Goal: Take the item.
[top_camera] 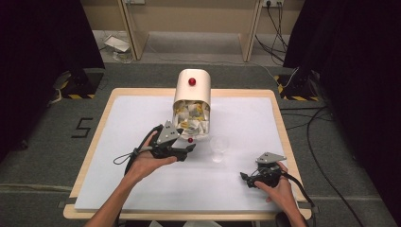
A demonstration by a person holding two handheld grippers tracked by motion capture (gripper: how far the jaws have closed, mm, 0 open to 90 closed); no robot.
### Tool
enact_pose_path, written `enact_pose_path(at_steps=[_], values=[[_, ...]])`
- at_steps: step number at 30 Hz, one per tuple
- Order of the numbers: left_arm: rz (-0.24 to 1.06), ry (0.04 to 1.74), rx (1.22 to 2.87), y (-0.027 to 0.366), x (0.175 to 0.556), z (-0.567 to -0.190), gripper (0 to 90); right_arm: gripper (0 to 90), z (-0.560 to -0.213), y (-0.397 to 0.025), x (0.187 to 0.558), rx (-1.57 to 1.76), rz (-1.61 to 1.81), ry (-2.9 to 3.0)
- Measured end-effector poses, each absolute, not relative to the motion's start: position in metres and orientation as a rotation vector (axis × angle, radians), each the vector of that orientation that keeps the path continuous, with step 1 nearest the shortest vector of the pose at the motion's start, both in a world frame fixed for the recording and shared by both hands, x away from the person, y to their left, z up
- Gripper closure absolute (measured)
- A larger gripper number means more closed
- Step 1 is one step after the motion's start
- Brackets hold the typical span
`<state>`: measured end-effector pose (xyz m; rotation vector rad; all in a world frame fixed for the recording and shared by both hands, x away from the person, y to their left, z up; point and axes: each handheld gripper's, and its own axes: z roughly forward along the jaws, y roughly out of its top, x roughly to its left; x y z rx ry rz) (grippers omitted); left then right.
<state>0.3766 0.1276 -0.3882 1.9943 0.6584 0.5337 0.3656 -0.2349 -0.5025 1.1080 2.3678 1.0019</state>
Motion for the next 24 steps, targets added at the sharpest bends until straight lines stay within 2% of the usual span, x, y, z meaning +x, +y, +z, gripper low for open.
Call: enact_pose_path(at_steps=[24], values=[[0.516, 0.642, 2.016, 0.1248, 0.3709, -0.3902, 32.1, 10.6, -0.5025, -0.2349, 0.3656, 1.108, 1.002, 2.368]])
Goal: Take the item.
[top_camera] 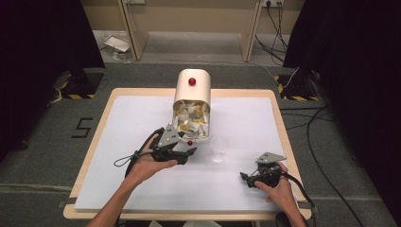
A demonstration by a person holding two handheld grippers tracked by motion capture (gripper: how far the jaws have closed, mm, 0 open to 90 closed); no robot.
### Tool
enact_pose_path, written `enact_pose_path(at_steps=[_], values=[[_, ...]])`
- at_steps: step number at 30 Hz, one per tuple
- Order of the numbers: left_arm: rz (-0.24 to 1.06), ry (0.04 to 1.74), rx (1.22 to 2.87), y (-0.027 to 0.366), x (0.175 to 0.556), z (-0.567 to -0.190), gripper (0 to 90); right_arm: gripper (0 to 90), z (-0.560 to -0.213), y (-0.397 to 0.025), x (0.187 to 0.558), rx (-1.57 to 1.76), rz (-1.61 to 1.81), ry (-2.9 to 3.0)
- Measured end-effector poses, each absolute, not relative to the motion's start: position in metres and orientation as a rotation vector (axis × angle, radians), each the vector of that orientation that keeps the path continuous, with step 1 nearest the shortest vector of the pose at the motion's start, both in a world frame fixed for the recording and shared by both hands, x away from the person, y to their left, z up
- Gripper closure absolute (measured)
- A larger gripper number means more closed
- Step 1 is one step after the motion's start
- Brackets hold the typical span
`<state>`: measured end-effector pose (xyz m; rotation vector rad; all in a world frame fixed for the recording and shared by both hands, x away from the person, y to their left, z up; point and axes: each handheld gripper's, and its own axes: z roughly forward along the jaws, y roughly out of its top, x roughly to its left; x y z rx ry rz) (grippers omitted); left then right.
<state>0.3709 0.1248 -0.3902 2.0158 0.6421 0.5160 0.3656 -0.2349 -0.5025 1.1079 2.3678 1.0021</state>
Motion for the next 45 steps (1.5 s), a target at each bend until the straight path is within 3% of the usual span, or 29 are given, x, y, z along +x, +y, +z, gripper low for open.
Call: enact_pose_path(at_steps=[30, 40, 45], values=[[0.496, 0.647, 1.986, 0.126, 0.368, -0.388, 30.3, 10.6, -0.502, -0.235, 0.366, 1.107, 1.002, 2.367], [0.527, 0.682, 1.968, 0.126, 0.392, -0.370, 32.7, 10.6, -0.502, -0.235, 0.366, 1.107, 1.001, 2.368], [0.538, 0.713, 1.978, 0.123, 0.407, -0.370, 38.0, 10.6, -0.502, -0.235, 0.366, 1.108, 1.002, 2.368]])
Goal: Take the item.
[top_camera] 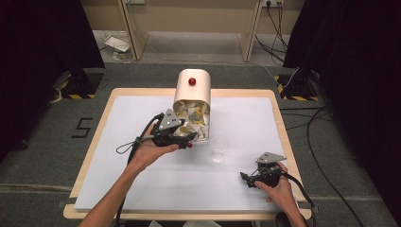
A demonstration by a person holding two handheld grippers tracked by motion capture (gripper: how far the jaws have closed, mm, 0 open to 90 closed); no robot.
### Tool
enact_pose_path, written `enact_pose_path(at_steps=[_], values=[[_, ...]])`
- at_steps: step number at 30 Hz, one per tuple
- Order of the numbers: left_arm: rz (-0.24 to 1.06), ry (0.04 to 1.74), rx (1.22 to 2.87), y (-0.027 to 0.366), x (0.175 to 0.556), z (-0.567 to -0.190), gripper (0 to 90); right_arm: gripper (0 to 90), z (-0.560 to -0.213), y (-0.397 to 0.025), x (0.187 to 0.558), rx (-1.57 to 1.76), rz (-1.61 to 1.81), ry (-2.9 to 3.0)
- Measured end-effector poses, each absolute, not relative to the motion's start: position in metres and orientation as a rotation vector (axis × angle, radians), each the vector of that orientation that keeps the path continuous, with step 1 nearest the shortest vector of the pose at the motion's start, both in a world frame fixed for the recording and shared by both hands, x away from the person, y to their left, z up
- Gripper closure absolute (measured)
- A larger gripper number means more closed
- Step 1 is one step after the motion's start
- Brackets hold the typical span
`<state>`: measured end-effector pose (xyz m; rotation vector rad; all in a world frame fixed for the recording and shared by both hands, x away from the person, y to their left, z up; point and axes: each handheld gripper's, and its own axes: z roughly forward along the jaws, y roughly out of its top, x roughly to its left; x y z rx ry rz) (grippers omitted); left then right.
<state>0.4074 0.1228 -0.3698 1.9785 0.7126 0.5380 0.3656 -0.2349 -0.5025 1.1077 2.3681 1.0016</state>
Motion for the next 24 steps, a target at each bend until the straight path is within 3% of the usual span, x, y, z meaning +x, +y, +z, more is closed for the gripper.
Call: enact_pose_path(at_steps=[17, 24], values=[[0.525, 0.760, 2.109, 0.101, 0.432, -0.386, 53.0, 10.4, -0.502, -0.235, 0.366, 1.107, 1.001, 2.369], [0.542, 0.747, 2.158, 0.096, 0.437, -0.388, 69.2, 10.4, -0.502, -0.235, 0.366, 1.107, 1.001, 2.369]])
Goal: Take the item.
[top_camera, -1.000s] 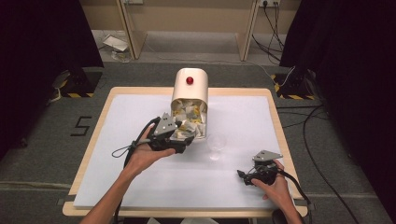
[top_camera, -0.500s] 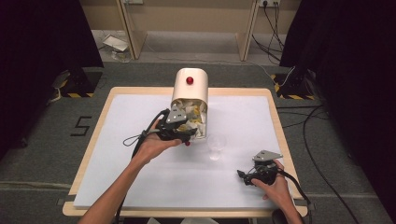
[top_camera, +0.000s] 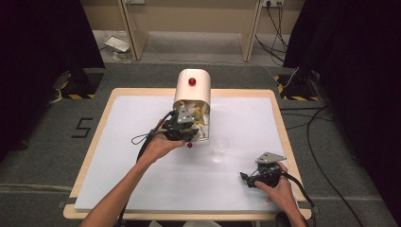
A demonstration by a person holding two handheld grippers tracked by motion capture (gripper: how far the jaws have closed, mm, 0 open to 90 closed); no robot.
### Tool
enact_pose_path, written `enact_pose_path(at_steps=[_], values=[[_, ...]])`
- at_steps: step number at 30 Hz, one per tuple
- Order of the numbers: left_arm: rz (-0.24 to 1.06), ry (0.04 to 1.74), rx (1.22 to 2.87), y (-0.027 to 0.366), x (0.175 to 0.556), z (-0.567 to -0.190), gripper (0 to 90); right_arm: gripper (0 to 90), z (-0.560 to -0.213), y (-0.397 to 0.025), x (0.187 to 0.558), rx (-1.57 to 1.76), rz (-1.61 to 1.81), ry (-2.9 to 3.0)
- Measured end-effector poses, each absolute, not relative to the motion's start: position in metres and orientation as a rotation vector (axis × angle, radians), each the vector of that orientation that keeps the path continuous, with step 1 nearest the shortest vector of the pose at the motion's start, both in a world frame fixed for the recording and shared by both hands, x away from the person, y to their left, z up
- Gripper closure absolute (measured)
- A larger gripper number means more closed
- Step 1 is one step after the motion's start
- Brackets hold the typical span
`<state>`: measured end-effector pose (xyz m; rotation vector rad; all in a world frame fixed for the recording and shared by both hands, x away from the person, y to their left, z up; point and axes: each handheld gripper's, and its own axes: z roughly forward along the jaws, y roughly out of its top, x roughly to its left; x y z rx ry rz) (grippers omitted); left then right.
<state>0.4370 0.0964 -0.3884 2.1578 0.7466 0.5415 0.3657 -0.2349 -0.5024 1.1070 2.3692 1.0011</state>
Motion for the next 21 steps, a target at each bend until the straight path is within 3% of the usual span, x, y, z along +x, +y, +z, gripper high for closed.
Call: enact_pose_path(at_steps=[6, 21], values=[[0.556, 0.709, 2.173, 0.091, 0.438, -0.385, 86.7, 10.4, -0.502, -0.235, 0.366, 1.107, 0.999, 2.371], [0.493, 0.697, 2.016, 0.114, 0.432, -0.344, 88.9, 10.4, -0.502, -0.235, 0.366, 1.107, 0.999, 2.371]])
